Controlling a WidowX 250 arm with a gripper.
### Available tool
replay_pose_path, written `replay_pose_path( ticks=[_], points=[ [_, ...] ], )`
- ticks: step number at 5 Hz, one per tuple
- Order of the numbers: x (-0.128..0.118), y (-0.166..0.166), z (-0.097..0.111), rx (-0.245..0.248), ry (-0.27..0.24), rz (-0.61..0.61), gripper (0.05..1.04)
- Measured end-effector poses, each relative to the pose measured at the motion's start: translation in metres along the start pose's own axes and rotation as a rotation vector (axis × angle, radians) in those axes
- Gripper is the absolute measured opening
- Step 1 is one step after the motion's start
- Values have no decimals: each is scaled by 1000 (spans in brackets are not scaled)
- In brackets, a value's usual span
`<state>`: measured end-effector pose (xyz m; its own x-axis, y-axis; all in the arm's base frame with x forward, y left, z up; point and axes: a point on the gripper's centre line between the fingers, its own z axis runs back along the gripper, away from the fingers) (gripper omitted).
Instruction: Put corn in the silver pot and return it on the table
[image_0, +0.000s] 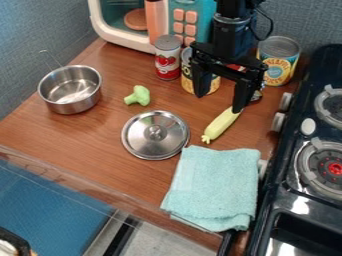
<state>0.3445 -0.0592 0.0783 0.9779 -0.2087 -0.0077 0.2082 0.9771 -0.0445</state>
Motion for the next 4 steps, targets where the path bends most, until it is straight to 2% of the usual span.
replay_pose_path(
  ticks=[1, 2, 3, 4],
  points=[
    [-2, 1, -14, -2, 38, -3, 1001],
    [1, 0, -23, -7, 32, -30, 1001],
    [3, 2, -43, -5, 52, -60, 1001],
    [6, 2, -51, -4, 47, -68, 1001]
  ],
)
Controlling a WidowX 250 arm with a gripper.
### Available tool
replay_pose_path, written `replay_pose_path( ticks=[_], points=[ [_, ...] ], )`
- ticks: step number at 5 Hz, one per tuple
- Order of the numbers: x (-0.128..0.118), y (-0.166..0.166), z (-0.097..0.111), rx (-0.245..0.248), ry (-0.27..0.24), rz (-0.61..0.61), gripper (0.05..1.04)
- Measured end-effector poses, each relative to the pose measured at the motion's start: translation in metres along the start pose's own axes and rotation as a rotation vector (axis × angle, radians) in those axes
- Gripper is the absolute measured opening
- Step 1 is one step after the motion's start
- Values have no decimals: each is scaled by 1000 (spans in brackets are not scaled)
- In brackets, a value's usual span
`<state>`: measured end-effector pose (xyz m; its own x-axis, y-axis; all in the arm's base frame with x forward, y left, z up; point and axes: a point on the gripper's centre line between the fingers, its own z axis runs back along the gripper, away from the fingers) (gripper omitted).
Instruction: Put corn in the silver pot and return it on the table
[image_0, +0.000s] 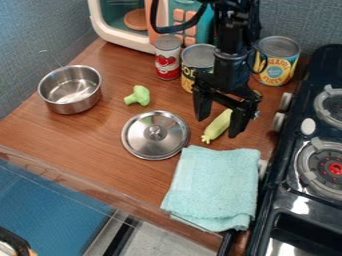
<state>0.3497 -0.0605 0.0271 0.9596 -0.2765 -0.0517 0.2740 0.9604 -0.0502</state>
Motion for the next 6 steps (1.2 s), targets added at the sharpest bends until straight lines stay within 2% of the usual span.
replay_pose_path(
  ticks=[1, 2, 3, 5, 6],
  points=[
    [7, -2, -15, -11, 2, 7, 1001],
    [17, -5, -16, -10, -18, -1, 1001],
    [25, -5, -16, -15, -23, 0, 941],
    [24, -4, -18, -8, -28, -6, 397],
    [21, -7, -17, -8, -28, -7, 385]
  ],
)
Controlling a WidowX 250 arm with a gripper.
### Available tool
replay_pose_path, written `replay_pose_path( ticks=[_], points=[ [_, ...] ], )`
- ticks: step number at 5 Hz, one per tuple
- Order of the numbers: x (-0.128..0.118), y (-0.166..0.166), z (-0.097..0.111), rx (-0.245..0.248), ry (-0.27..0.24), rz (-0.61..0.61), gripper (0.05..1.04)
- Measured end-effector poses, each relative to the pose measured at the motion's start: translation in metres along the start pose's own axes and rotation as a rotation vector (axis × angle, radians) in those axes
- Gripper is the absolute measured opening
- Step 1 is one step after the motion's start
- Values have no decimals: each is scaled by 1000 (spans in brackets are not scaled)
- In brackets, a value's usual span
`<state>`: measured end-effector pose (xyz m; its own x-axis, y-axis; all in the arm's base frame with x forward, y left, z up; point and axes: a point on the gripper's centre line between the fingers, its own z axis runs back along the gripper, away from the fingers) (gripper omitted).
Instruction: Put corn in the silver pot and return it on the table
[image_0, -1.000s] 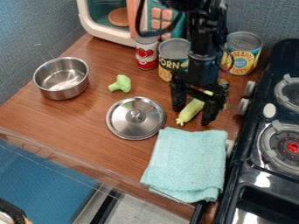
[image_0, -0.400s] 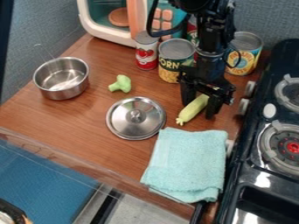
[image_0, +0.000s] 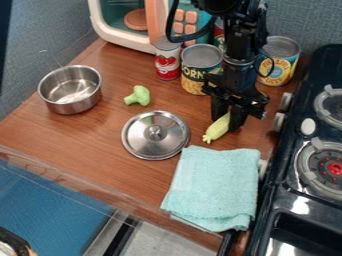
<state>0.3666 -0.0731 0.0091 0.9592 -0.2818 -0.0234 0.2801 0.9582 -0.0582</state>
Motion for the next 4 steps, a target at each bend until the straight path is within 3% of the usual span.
replay_pose_path(
  ticks=[1, 2, 4],
  points=[
    [-7, -8, 8, -12, 38, 6, 385],
    [-10, -14, 35, -19, 43, 50, 385],
    [-16, -21, 84, -22, -36, 82, 385]
  ],
)
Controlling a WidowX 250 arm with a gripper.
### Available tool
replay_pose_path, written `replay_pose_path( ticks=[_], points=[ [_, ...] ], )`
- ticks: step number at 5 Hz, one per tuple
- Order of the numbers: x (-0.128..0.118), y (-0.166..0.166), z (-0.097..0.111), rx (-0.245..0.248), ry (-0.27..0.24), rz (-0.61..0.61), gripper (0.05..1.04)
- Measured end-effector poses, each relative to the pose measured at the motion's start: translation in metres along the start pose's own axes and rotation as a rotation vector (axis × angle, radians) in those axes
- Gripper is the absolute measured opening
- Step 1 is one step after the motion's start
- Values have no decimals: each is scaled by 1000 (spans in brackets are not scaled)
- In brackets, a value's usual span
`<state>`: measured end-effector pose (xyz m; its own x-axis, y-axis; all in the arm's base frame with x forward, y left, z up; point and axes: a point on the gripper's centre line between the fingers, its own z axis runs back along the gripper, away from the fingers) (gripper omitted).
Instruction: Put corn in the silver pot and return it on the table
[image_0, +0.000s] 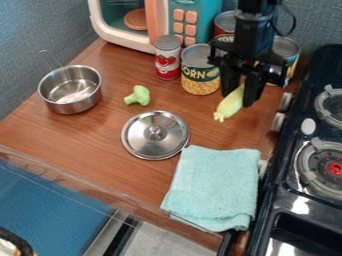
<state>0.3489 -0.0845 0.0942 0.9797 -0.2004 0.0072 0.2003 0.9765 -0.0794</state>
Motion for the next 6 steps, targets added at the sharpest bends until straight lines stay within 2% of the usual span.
replay_pose_path(
  ticks=[1, 2, 4, 6],
  points=[
    [-12, -1, 14, -1, 37, 44, 385],
    [-32, 1, 48, 31, 16, 119, 385],
    [-85, 29, 88, 74, 89, 313, 385],
    [-116, 65, 91, 120, 211, 503, 383]
  ],
)
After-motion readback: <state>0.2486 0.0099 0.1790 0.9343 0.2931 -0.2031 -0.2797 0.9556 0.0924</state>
